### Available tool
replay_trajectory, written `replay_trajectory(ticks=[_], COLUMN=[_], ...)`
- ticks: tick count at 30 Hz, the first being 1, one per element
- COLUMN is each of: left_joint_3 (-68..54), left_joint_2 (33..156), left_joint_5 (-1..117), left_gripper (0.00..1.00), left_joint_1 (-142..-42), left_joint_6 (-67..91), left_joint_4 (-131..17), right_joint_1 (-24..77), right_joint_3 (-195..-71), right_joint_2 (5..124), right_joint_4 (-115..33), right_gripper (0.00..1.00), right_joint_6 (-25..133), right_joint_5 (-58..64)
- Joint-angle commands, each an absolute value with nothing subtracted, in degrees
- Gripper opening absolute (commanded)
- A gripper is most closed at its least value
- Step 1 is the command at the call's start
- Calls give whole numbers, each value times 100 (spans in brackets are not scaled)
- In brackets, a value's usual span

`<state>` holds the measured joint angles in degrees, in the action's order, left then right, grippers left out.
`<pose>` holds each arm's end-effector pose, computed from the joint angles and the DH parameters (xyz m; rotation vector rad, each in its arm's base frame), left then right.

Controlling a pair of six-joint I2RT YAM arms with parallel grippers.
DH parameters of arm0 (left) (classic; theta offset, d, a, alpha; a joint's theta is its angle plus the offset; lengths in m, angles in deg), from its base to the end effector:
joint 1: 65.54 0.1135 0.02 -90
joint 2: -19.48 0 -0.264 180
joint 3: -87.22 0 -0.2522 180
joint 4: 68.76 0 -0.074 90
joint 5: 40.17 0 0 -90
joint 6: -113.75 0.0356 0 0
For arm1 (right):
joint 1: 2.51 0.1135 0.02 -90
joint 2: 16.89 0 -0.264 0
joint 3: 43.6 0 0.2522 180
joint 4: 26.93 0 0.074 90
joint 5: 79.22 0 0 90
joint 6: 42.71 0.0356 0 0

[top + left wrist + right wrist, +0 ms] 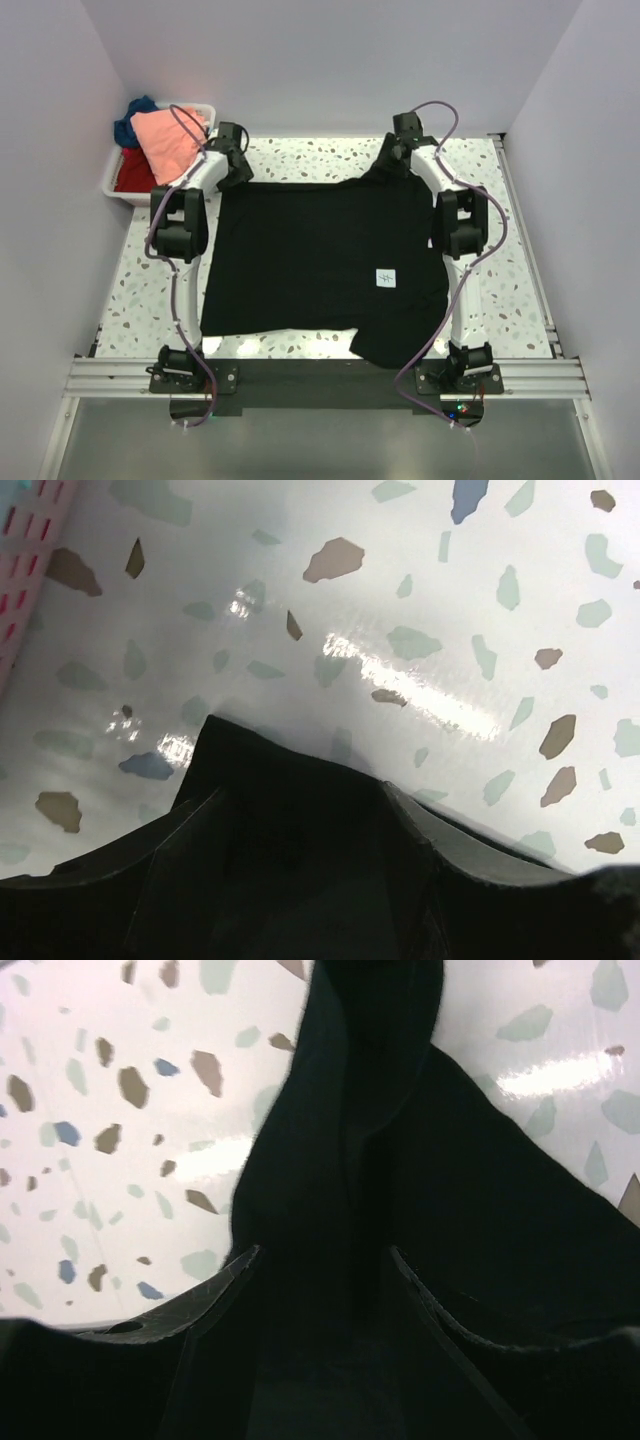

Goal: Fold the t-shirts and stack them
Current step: Fold the tshirt

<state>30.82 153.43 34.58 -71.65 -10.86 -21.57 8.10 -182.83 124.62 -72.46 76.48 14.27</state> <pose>0.5076 -0.0449 0.1668 -0.7158 2.4193 0.0611 0.5432 0.0995 0.1866 0.4184 2.3817 0.2482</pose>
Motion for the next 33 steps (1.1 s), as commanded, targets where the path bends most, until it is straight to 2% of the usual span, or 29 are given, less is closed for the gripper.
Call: replay_trajectory(ticks=[1,12,29,33], left_joint_3=[3558,3875,4236,4174], left_joint_2=[15465,15764,15896,15887], left_joint_5=[3585,3647,4139,4226], left_gripper=[64,64,65,56], left_joint_1=[-7125,-7037,-7011,-7011], left_joint_6=[-921,-824,-1220,-1281], left_joint_4=[-2406,-2468,-3162,-3232], right_joint_1=[593,74,74,74], right_joint_3=[-18190,-18365,-18041,-17909], right_joint_2=[12610,12971,12875,12839], right_joint_4=[-7522,-8244,-8033,-7998], right_gripper=[52,49,47,46], right_joint_6=[7839,8280,8139,8130], right_joint_5=[1605,1956,1781,1825])
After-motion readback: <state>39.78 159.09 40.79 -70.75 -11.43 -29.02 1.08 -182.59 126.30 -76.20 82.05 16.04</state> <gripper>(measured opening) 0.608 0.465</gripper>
